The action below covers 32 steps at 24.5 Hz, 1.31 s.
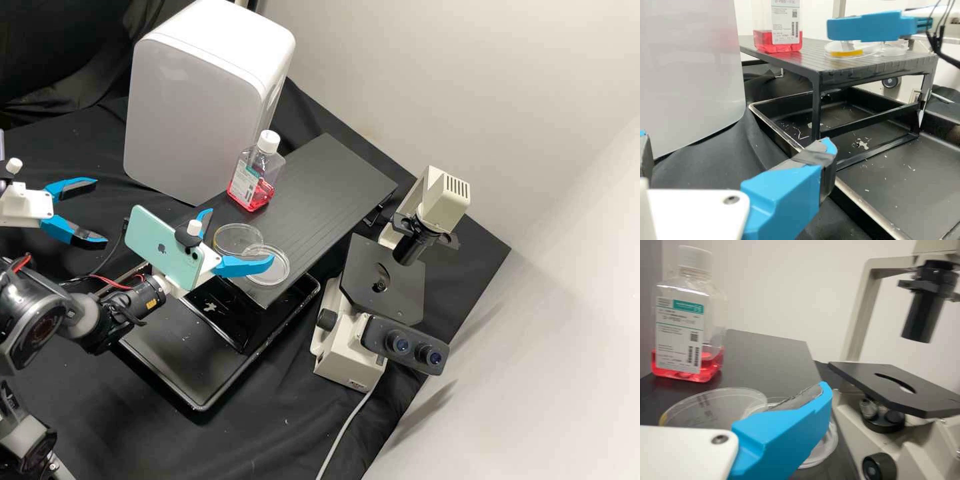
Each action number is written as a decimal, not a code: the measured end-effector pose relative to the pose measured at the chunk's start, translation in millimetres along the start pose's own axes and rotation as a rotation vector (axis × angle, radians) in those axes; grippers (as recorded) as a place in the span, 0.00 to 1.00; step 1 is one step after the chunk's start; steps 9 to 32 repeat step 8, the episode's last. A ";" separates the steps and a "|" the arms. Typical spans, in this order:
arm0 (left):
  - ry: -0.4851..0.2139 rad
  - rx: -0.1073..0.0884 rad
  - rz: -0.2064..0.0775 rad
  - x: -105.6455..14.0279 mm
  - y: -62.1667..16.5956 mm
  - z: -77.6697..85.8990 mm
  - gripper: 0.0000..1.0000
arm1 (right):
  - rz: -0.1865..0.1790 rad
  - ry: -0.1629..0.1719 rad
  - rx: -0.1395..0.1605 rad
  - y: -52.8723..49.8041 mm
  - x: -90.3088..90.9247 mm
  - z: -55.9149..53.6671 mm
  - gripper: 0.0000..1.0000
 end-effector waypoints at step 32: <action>-0.001 -0.001 0.002 -0.2 0.6 0.1 1.00 | 0.039 -0.023 0.024 9.4 -13.7 3.1 1.00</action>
